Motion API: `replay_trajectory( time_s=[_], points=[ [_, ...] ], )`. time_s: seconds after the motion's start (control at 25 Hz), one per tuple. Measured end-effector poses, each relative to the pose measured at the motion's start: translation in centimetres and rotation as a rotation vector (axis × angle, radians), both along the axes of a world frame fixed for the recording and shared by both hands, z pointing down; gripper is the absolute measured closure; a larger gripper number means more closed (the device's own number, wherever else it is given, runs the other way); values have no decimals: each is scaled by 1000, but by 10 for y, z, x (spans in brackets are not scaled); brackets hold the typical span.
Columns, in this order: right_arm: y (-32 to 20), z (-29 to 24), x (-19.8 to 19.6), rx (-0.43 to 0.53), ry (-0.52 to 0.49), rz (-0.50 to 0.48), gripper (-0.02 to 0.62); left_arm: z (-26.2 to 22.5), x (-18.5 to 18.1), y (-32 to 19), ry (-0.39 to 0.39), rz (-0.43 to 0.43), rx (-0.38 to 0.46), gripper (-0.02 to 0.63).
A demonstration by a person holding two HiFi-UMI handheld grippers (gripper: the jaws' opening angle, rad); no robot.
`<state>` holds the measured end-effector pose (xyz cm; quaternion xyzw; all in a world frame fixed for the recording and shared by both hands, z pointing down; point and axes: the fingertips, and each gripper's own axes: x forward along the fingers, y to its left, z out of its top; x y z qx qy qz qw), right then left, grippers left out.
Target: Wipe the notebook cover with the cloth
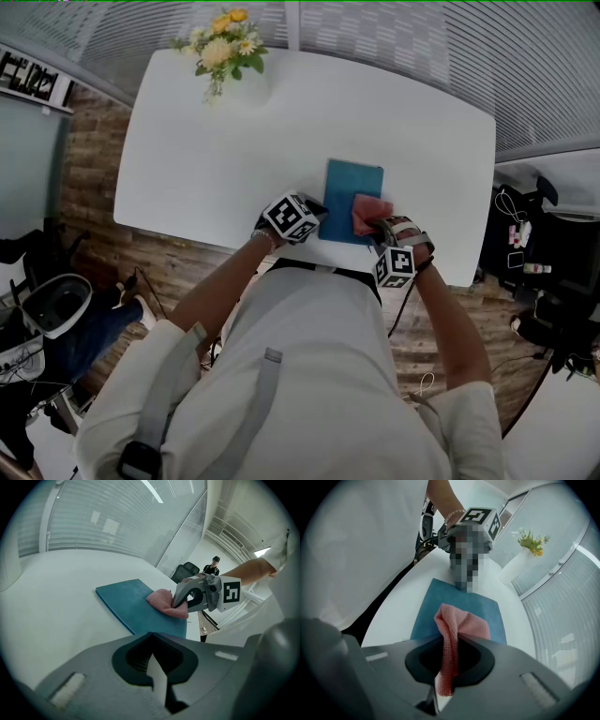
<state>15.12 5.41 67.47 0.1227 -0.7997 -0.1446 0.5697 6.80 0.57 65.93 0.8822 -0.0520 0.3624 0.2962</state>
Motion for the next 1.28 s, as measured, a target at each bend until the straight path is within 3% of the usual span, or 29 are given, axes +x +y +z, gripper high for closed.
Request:
replay_trajectory(
  time_s=[1.28],
  points=[
    [20, 0, -4, -26, -33, 5, 589, 1, -1, 0, -3, 2, -15, 607]
  ],
)
